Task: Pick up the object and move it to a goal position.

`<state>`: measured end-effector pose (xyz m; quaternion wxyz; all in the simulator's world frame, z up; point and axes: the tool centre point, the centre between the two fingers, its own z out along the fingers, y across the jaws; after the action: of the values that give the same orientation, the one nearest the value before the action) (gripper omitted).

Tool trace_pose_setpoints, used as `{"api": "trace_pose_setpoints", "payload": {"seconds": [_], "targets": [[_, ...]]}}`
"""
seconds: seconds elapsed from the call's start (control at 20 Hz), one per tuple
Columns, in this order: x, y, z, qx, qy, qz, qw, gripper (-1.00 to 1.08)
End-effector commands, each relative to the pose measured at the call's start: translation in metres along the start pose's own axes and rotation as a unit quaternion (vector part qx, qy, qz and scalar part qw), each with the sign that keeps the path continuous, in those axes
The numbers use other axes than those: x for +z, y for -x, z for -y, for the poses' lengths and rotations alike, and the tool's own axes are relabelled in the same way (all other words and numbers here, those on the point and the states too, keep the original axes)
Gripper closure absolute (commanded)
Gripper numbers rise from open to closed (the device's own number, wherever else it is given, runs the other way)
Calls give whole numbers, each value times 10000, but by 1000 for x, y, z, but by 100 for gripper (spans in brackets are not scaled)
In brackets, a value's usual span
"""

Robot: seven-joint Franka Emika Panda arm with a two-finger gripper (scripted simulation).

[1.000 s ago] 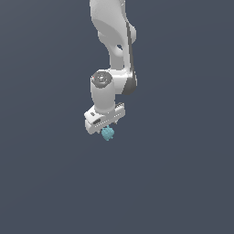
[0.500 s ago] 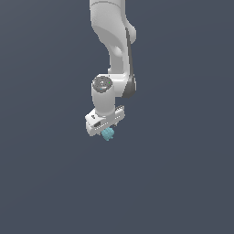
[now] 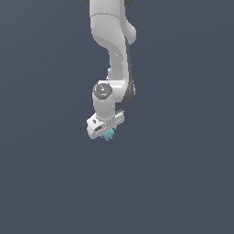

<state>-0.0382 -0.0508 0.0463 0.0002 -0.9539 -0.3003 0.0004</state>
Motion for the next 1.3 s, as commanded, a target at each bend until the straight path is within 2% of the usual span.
{"api": "trace_pose_setpoints", "payload": {"seconds": [0.0,0.7,0.95,1.25], "targets": [[1,0,0,-1,3,-3,10000,108],[-3,-2,-6,0,6,-4,10000,108],[-12,-5,-24,0,6,-4,10000,108],[-29,-12,-56,-1,3,-6,10000,108]]}}
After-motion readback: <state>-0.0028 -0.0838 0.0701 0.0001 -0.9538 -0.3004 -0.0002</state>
